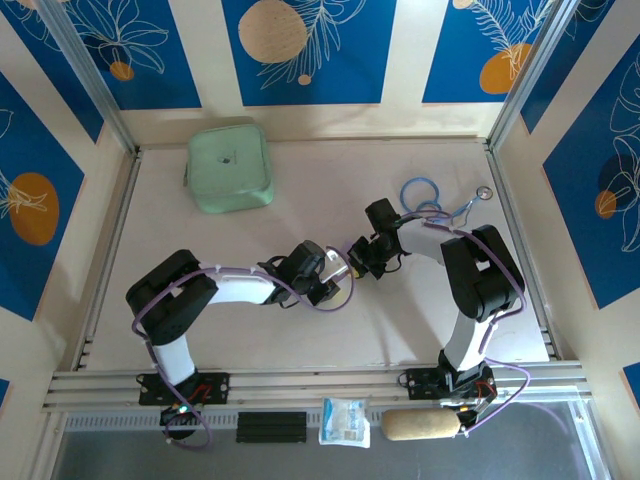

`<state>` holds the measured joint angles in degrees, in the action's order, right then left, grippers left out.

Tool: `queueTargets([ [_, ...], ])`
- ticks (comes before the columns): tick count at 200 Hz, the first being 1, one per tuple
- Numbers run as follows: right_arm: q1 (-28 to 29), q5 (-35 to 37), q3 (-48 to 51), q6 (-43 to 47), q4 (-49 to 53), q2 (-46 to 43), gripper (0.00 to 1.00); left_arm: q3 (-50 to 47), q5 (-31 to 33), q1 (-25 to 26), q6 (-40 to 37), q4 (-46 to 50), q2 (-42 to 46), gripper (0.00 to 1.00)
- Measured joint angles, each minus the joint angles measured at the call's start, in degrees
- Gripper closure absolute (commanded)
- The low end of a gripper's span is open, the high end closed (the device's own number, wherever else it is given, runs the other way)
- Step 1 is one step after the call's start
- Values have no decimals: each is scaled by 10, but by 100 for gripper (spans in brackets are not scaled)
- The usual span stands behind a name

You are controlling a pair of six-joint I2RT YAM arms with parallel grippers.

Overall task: Fold a paper plane with a square sheet of paper (pick it up from the middle)
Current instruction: Fold the wing for the fifth time at the center of the table.

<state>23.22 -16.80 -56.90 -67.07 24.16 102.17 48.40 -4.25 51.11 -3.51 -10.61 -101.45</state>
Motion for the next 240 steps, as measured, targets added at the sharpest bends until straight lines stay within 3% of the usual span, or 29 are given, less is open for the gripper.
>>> queueTargets([
  [60, -2, -13, -12, -7, -3, 0, 89, 0, 0, 0, -8, 4, -1, 77],
  [73, -2, -13, -13, -9, -3, 0, 84, 0, 0, 0, -10, 4, -2, 79],
  [105, -5, -11, -13, -4, 1, 0, 61, 0, 0, 0, -10, 4, -3, 86],
  [129, -12, -2, -13, 1, 10, -3, 53, 0, -2, -1, -7, 4, -3, 90],
  [187, -60, 16, -3, 39, 7, -69, 48, -1, -30, -18, 23, 2, -3, 94],
  [240, -92, 22, 51, 84, -40, -133, 47, -11, -73, -50, 98, -22, -3, 96],
])
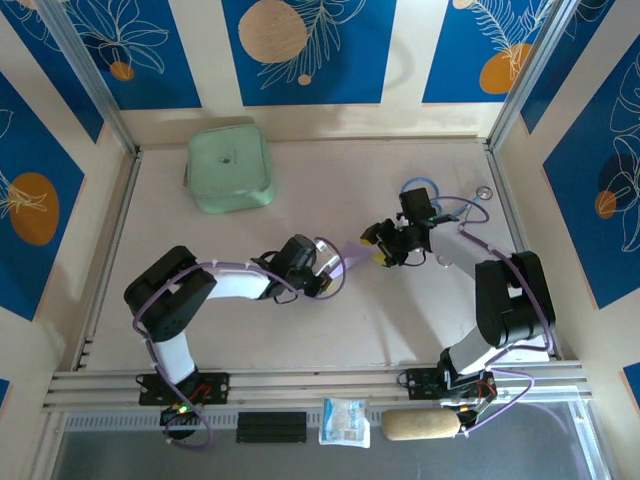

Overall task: Fold a paper plane with a square sheet of paper (pick it up from the middle)
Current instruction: Fold the wing for the fifth time at the center of the table.

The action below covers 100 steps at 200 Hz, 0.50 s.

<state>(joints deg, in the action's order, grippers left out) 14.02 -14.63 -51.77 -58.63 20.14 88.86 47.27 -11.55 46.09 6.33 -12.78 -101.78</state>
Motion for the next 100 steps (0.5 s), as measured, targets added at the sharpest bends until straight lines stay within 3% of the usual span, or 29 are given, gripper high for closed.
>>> queueTargets([
  [100, 4, -33, 101, 48, -144, -43, 48, -9, -141, -67, 206, -75, -35, 100],
])
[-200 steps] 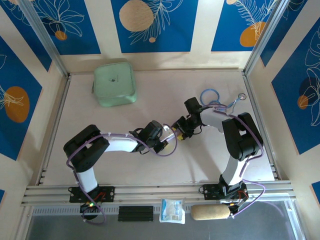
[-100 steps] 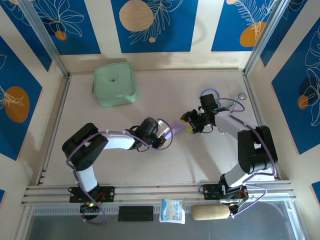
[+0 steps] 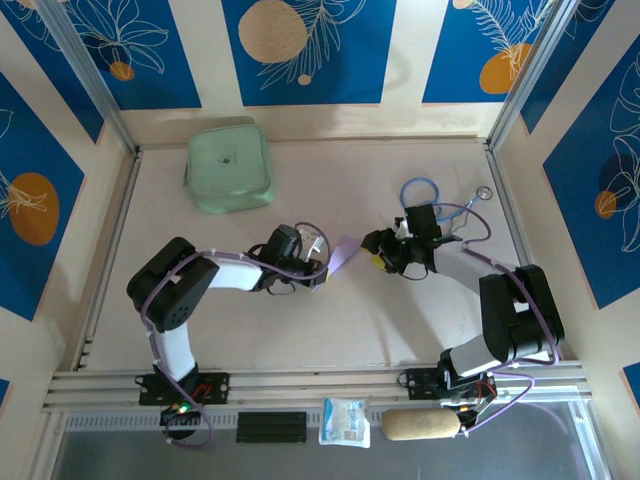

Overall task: Fold a paper plane with a square sheet of paper (pick it up from the middle)
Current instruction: Fold the wing for the fifth time at the center of the table.

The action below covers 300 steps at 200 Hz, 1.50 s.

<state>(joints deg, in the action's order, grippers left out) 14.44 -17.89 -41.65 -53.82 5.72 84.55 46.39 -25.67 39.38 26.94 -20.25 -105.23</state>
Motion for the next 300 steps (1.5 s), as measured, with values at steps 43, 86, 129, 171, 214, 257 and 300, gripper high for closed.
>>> queueTargets([
  [43, 21, -20, 0, 10, -43, 24, 50, 0, -29, -10, 77, -19, -9, 100],
  [86, 36, -43, -3, 22, -77, 74, 55, 0, -43, -19, 138, -38, -21, 100],
  [129, 51, -72, -38, 40, -99, 124, 61, -2, -53, -25, 181, -61, -37, 100],
  [171, 63, -95, -73, 50, -115, 169, 63, -4, -57, -26, 200, -73, -39, 100],
  [214, 74, -107, -94, 56, -118, 193, 65, -4, -61, -29, 212, -77, -44, 100],
  [257, 79, -111, -114, 59, -118, 225, 67, -4, -63, -31, 227, -79, -46, 99],
  [300, 83, -111, -132, 65, -115, 242, 69, -7, -71, -35, 253, -92, -50, 99],
])
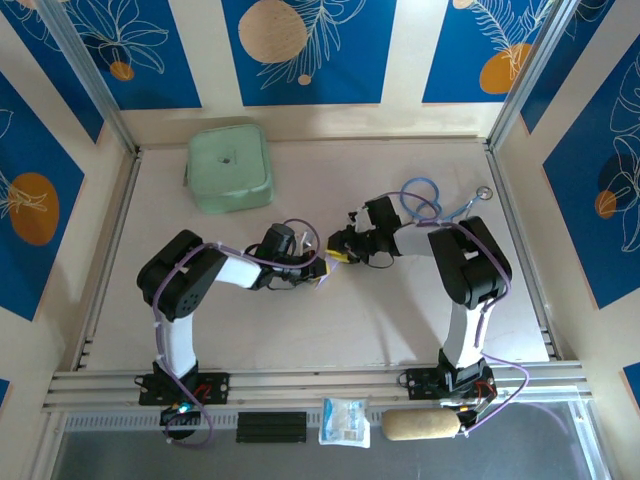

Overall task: Fold a paper plane with a square sheet of paper (pick it up from the middle)
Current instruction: Fold the wing for the fifth time at the center of the table.

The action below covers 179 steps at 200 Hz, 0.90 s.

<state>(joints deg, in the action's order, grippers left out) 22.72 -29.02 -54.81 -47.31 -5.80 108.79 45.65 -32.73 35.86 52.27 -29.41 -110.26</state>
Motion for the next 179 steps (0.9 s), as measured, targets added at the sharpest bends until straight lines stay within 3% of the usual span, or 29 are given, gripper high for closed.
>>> queueTargets([
  [101, 0, 5, 25, 17, 6, -46, 71, 0, -3, -3, 26, -1, -2, 100],
  [179, 10, 12, 31, 17, 6, -29, 75, 1, -8, -5, 30, 0, -5, 99],
])
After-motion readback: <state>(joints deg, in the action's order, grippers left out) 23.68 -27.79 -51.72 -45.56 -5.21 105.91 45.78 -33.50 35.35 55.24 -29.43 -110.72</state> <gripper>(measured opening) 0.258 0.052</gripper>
